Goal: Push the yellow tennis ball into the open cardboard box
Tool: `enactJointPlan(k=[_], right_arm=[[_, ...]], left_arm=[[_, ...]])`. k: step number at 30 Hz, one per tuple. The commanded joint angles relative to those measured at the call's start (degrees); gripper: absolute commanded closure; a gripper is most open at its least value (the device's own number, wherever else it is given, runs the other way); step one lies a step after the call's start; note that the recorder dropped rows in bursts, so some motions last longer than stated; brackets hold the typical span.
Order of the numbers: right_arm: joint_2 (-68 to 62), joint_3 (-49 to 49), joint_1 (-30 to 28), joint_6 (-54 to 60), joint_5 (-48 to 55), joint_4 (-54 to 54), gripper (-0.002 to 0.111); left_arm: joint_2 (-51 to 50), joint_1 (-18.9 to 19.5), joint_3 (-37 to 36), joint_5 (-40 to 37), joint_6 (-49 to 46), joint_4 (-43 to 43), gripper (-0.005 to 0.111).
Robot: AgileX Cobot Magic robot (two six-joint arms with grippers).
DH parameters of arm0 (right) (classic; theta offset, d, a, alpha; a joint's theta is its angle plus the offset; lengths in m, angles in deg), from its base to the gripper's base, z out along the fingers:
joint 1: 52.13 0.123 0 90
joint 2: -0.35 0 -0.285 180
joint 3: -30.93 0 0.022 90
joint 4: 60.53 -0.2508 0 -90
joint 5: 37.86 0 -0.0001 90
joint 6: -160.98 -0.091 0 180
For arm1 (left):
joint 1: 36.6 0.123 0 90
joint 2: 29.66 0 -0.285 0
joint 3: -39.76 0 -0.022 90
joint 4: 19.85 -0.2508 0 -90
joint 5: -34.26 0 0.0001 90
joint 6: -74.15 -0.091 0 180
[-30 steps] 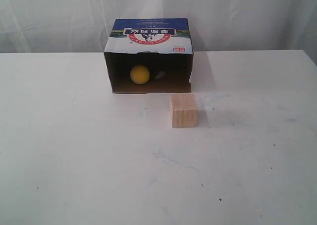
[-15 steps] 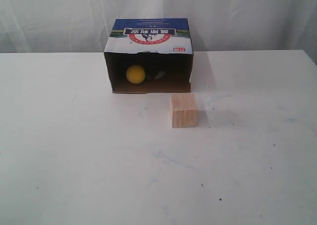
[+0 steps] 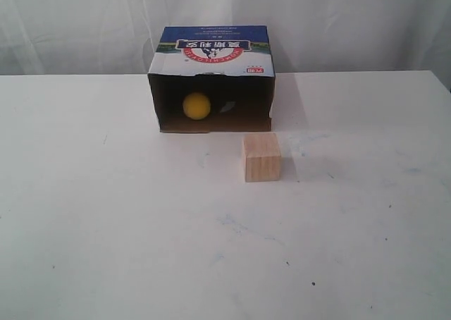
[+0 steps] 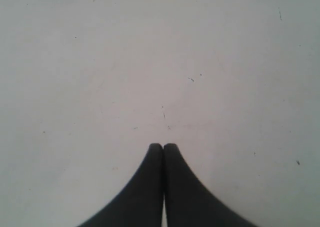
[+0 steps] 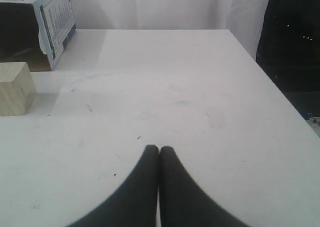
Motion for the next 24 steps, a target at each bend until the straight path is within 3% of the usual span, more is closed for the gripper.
enactJointPlan(k=[1, 11, 17, 24], right_arm=[[0.1, 0.0, 1.0, -0.2, 0.0, 0.6, 0.108], [0.1, 0.0, 1.0, -0.2, 0.0, 0.6, 0.108], [0.1, 0.0, 1.0, -0.2, 0.0, 0.6, 0.108], [0.1, 0.0, 1.0, -0.2, 0.0, 0.3, 0.108]], left_arm=[[0.3, 0.3, -0.1, -1.7, 0.1, 0.2, 0.107], [0.3, 0.0, -0.1, -1.7, 0.0, 0.2, 0.107], [0.3, -7.1, -0.1, -1.7, 0.0, 0.2, 0.107], [0.3, -10.2, -0.1, -1.7, 0.0, 0.2, 0.107]])
